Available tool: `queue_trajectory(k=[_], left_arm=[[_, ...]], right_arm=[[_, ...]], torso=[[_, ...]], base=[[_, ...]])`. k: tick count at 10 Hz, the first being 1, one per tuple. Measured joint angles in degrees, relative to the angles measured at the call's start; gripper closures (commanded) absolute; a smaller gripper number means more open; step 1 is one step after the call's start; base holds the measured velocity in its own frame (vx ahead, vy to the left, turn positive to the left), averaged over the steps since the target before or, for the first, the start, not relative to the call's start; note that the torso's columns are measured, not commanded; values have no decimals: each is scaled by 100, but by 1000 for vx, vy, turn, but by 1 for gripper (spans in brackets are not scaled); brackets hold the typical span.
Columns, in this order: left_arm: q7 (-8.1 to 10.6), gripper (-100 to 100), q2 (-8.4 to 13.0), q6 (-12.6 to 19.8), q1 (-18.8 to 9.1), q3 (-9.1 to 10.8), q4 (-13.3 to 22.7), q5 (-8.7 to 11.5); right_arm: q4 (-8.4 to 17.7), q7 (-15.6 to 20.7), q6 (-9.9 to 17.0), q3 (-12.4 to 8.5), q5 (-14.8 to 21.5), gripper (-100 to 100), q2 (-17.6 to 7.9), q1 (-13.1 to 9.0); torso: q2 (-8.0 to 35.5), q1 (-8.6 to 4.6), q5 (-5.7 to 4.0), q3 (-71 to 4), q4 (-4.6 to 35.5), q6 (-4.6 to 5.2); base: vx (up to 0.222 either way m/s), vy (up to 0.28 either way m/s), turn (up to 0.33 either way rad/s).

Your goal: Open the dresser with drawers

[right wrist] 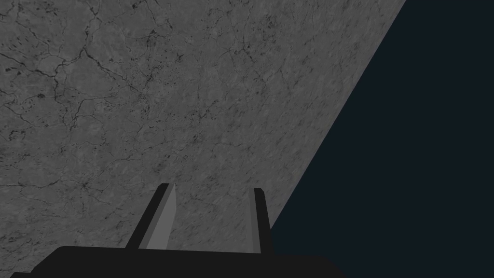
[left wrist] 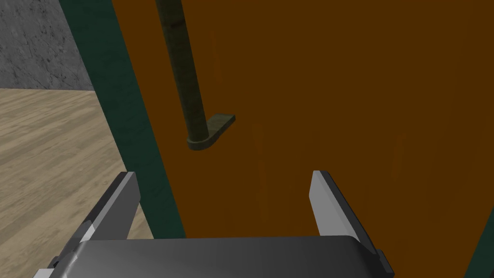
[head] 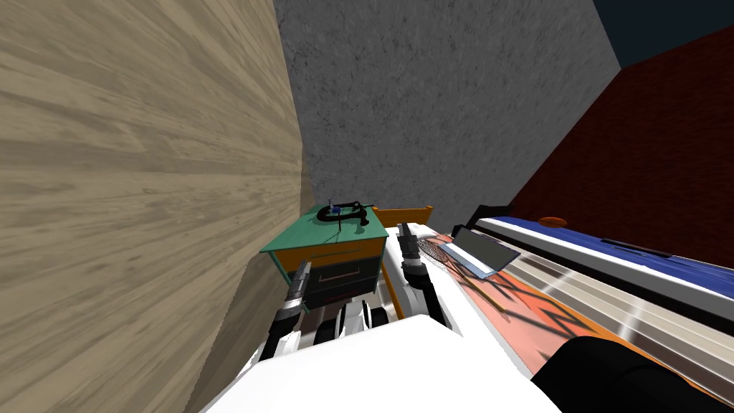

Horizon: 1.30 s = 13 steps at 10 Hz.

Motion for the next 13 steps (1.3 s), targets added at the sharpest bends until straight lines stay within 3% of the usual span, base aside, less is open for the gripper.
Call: queue_trajectory(k=[13], left_arm=[[-35,-100,97,1422,-725,99,-170,54]], right_arm=[[0,0,0,0,0,0,0,0]], torso=[[7,-4,-1,4,2,1]], base=[[-49,-10,21]])
